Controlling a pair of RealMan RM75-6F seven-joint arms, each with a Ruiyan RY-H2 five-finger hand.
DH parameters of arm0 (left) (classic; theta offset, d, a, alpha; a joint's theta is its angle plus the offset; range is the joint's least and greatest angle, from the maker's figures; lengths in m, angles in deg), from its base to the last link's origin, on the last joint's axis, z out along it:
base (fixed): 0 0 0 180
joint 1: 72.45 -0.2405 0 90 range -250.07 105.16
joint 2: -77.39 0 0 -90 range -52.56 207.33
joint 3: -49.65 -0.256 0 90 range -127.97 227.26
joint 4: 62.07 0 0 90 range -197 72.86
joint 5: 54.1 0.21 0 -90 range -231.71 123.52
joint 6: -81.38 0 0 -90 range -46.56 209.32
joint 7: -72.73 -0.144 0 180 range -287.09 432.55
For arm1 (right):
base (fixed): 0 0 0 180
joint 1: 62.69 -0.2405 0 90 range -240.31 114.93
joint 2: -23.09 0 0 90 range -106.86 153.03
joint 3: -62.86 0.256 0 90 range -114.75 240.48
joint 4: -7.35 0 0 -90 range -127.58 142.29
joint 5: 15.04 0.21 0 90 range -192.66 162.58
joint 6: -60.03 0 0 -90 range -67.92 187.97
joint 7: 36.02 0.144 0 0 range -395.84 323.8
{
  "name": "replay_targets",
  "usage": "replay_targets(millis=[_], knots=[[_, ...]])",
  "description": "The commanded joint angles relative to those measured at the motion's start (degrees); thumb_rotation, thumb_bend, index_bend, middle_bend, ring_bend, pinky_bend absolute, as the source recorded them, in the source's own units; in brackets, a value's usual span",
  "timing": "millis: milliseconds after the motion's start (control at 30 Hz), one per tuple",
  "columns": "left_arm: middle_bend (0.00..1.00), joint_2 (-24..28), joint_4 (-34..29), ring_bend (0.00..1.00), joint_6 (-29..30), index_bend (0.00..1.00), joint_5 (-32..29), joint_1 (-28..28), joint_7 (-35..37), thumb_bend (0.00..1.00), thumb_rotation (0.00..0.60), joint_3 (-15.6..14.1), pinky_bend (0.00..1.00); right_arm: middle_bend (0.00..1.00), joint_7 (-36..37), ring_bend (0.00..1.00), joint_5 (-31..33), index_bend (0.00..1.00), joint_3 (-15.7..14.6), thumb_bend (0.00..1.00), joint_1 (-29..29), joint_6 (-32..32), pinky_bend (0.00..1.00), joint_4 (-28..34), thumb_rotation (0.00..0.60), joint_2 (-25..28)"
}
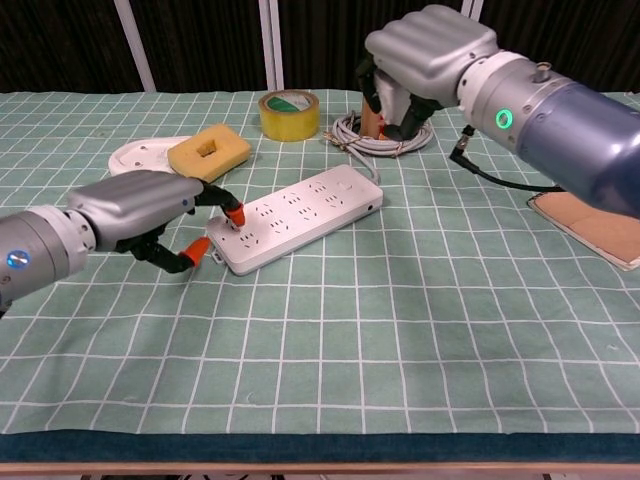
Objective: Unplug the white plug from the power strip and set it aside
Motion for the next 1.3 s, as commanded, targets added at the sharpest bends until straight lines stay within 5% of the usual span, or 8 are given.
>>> replay_targets(millis=[33, 133, 267, 433, 800, 1300], knots=[[0.21, 1.6, -1.4, 0.13, 1.3, 0.26, 0.4, -0.5, 0.8, 0.47, 0.6, 0.8, 0.23, 0.44, -1.6, 0.38, 1.7, 0.47, -0.8, 0.72, 1.8, -1.2, 0.4, 1.9, 0.6, 1.8], [0.19, 3.0, -2.3, 0.13, 2.9, 0.24, 0.8, -1.2, 1.9, 0.36, 0.6, 1.5, 0.22, 0.38, -2.9, 0.32, 3.1, 0.39, -1.2, 0.7, 3.0, -2.2, 0.35, 3.4, 0.6, 3.0], [0.17, 5.2, -3.9, 0.12, 5.5, 0.21, 1.6, -2.3, 4.9, 0.18, 0.6, 2.8, 0.2, 0.27, -4.4, 0.22, 4.5, 0.21, -1.6, 0.54, 4.2, -3.7, 0.24, 5.3, 0.6, 4.2], [0.15, 8.9, -6.1, 0.1, 8.7, 0.19, 3.7, -4.2, 8.1, 0.15, 0.6, 3.3, 0.18, 0.09, -7.1, 0.04, 6.8, 0.0, -2.2, 0.3, 5.6, -5.6, 0.1, 7.9, 0.6, 5.3], [0.15, 14.9, -9.4, 0.1, 16.8, 0.18, 8.3, -11.4, 12.5, 0.15, 0.6, -0.3, 0.17, 0.0, -6.7, 0.0, 6.3, 0.0, -4.7, 0.25, 9.6, -10.8, 0.05, 12.8, 0.6, 6.9], [0.02, 21.5, -2.6, 0.0, 29.4, 0.01, 14.7, -24.3, 22.5, 0.03, 0.6, -7.0, 0.06, 0.0, 26.0, 0.0, -11.9, 0.0, -17.6, 0.2, 30.0, -25.5, 0.0, 12.8, 0.6, 18.0]])
